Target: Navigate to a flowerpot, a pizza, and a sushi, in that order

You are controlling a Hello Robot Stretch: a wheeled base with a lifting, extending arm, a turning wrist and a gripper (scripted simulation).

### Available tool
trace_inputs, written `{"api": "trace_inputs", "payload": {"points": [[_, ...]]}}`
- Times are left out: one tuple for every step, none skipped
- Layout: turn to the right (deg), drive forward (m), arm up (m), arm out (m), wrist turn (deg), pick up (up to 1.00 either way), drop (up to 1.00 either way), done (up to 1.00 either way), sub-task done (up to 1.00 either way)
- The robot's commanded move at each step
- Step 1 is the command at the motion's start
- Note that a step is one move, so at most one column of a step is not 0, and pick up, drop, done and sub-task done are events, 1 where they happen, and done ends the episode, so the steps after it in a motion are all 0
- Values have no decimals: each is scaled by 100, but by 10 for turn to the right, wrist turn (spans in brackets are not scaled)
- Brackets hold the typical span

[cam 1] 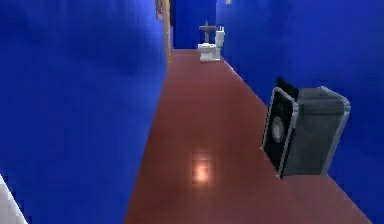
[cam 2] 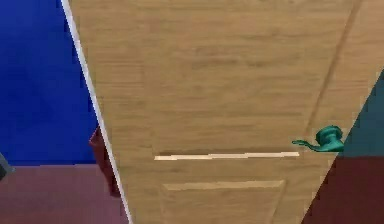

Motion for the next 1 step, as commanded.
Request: {"api": "trace_inputs", "payload": {"points": [[0,100,0,0,0,0,0,0,0]]}}
